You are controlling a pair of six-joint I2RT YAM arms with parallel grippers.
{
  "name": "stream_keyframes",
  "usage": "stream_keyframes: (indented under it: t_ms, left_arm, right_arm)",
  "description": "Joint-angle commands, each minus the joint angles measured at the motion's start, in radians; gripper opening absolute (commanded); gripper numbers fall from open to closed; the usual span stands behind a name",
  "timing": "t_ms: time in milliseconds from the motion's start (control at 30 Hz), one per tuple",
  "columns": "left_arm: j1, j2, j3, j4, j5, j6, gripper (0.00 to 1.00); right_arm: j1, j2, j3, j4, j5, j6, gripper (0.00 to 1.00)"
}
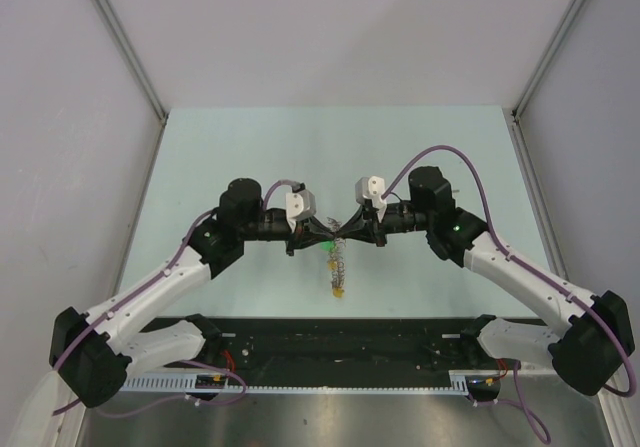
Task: Put the keys on the keyring
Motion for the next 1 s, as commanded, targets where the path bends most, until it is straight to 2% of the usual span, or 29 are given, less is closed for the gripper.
stream_keyframes:
  t_ms: [0,167,233,367,400,433,500,533,633,800,967]
  left_arm:
    - [-0.019,0.012,0.052,-0.021,0.02,0.029,0.01]
    - [-0.02,-0.002,0.05,-0.018,-0.02,0.02,0.0]
    - [-0.019,-0.017,0.044,-0.013,-0.064,0.0,0.0]
    - [-0.011,-0.045,0.024,0.027,-0.136,-0.041,0.0]
    - [-0.008,-0.049,0.018,0.033,-0.146,-0.058,0.0]
    - [-0.005,-0.054,0.016,0.039,-0.161,-0.069,0.0]
    - [0.007,-0.068,0.009,0.071,-0.181,-0.102,0.0]
    - [0.012,-0.074,0.006,0.08,-0.205,-0.113,0.0]
    - [0.037,-0.102,0.001,0.094,-0.242,-0.147,0.0]
    - [0.096,-0.146,0.001,0.082,-0.287,-0.182,0.0]
    - [0.112,-0.197,-0.001,0.024,-0.339,-0.136,0.0]
  right_arm:
    - [0.016,-0.006,0.038,0.065,-0.015,-0.01,0.0]
    - [0.013,-0.025,0.039,0.063,0.022,0.019,0.01]
    - [-0.015,-0.043,0.039,0.06,0.056,0.084,0.23]
    - [-0.095,-0.071,0.039,0.042,0.178,0.204,0.41]
    - [-0.104,-0.075,0.039,-0.008,0.226,0.218,0.51]
    - [-0.121,-0.08,0.039,-0.027,0.34,0.228,0.53]
    - [-0.133,-0.083,0.039,-0.082,0.512,0.273,0.56]
    - [-0.141,-0.079,0.039,-0.101,0.671,0.295,0.56]
    - [-0.214,-0.046,0.038,-0.177,0.845,0.394,0.57]
    - [-0.381,0.078,0.039,-0.28,0.927,0.511,0.57]
    - [-0.437,0.213,0.038,-0.268,0.996,0.493,0.56]
